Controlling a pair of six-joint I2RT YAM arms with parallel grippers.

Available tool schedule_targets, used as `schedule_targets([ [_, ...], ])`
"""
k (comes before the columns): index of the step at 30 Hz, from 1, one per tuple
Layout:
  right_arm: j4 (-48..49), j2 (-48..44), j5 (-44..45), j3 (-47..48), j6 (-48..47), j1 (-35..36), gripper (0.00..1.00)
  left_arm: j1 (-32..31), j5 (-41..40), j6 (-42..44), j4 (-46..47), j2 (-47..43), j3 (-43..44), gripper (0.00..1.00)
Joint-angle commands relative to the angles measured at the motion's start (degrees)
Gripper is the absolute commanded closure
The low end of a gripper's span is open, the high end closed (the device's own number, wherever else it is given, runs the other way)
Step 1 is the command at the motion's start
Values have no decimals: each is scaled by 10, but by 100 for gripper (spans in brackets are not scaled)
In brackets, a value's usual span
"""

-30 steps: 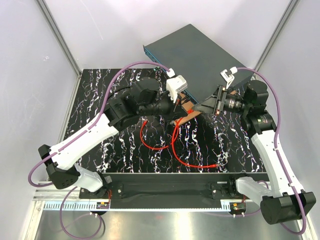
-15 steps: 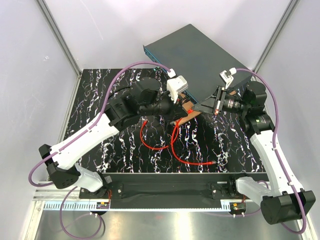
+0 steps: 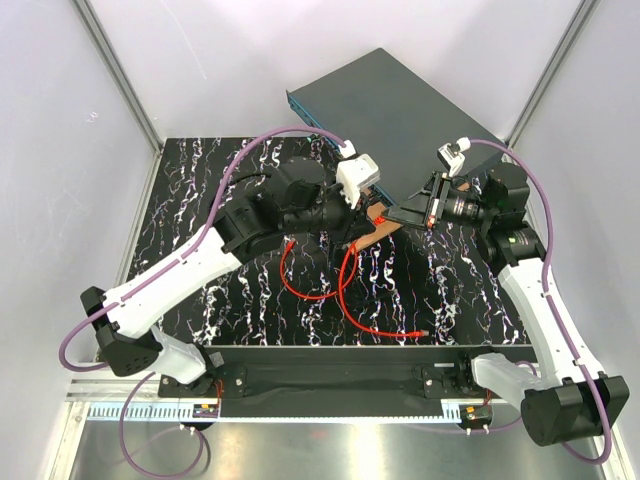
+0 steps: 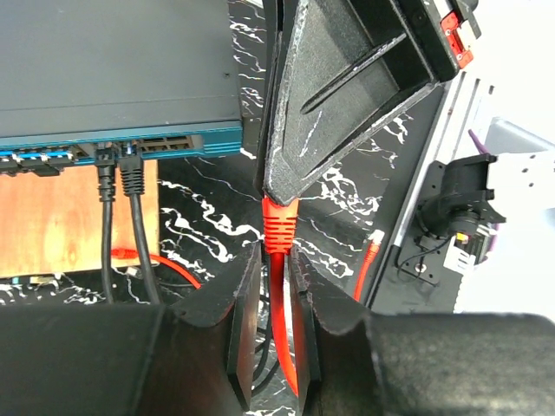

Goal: Insert the plug into the switch port

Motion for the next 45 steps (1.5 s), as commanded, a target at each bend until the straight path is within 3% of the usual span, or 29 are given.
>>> schedule_targets([
  [1,19,0,-5,4,24,-1,100,-2,-32,18,5,2,-4,77],
  [11,9,1,-3,-1,36,-4,100,-3,-44,30,-8,9,-1,81],
  [13,8,1,-3,-1,35,-4,100,-3,-43,30,-6,8,-2,85],
  [16,6,2,-2,-1,34,-4,100,-3,-38,30,1,6,-1,100],
  [18,1,4,0,2,27,-5,97,-3,-30,27,2,5,0,100],
  [19,-10,5,3,7,7,-7,68,-3,-27,21,2,6,1,100],
  [20,-22,5,7,21,-8,-11,49,-3,-25,17,-1,5,1,100],
  [22,-78,3,29,44,-66,-17,19,-3,-30,8,-18,9,1,100],
  [26,-187,-16,95,107,-153,-36,2,0,-46,-18,-40,17,-17,100],
  [31,-294,-34,249,152,-222,-72,0,10,-86,-59,-72,57,24,100],
  [35,-356,-25,322,167,-257,-119,0,15,-106,-87,-76,73,42,100],
  [40,-303,-18,257,118,-249,-148,0,17,-137,-132,-83,97,66,100],
  [45,-252,1,250,102,-260,-151,0,18,-145,-142,-77,94,71,100],
])
